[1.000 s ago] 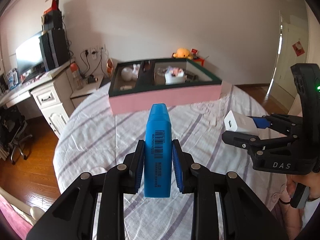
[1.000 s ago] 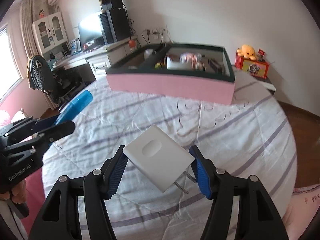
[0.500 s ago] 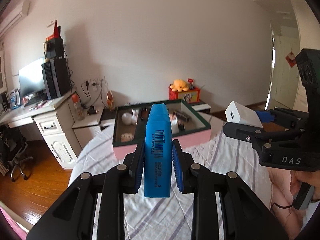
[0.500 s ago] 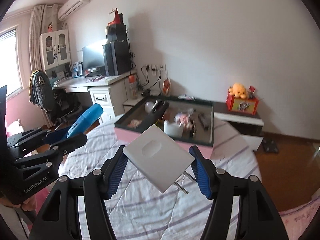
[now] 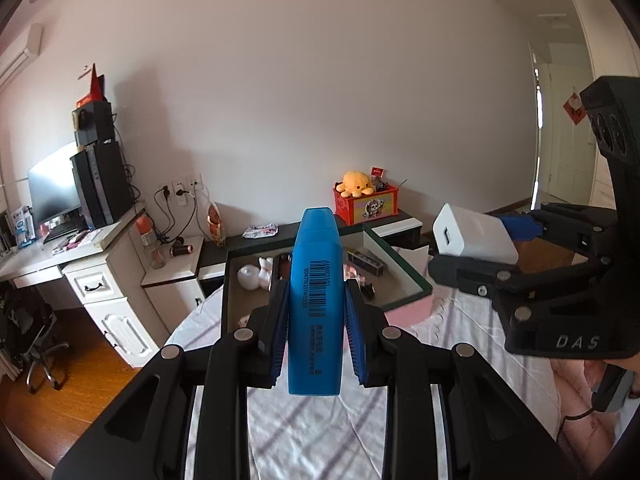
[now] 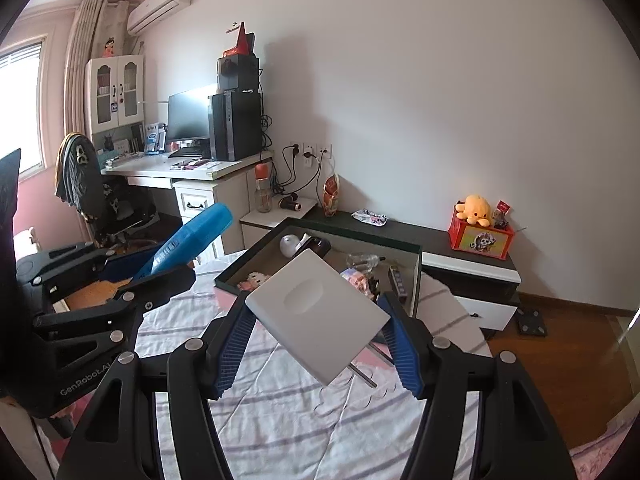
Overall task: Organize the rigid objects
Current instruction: 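Carry the highlighter and charger plug over the pink box with both tools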
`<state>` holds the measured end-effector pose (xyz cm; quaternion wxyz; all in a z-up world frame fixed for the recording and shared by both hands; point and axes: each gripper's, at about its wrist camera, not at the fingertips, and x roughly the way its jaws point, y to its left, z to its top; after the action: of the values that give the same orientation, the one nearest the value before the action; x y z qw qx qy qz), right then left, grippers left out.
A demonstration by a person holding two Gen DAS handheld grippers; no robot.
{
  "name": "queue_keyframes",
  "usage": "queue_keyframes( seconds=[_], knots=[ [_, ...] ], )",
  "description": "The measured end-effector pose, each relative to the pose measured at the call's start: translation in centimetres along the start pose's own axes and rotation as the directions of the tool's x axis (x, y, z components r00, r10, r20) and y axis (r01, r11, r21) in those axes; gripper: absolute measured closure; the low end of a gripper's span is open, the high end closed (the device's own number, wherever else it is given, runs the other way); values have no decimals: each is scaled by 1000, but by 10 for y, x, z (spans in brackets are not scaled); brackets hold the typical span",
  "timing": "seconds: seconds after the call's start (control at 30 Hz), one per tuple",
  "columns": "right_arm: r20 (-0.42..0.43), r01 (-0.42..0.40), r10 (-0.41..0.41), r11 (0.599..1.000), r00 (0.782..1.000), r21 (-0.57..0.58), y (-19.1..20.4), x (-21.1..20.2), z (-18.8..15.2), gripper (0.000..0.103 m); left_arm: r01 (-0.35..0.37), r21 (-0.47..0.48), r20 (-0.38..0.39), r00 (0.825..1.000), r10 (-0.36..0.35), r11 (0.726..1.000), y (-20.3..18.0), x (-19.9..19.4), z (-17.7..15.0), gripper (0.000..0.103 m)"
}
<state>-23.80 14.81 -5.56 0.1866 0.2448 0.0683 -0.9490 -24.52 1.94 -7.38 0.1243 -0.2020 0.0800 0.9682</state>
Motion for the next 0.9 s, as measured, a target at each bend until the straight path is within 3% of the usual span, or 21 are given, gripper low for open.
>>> queue_keyframes(
  seconds=[0.1,0.27,0.53,0.9],
  knots=[
    [-7,2,-2,1000,1000,-1,-10,18,8,38,-9,15,-10,1000,9,1000,3,23,11,76],
    [-37,14,-14,1000,999,-4,-32,52,18,38,71,-34,-55,996,-72,997,17,75,26,76],
    [-151,20,-19,1000,988,1,-66,129,14,38,105,-56,-199,973,-114,993,14,170,20,76],
    [-262,11,-9,1000,965,3,-79,191,-24,38,100,-55,-278,954,-112,993,11,216,-12,76]
  ],
)
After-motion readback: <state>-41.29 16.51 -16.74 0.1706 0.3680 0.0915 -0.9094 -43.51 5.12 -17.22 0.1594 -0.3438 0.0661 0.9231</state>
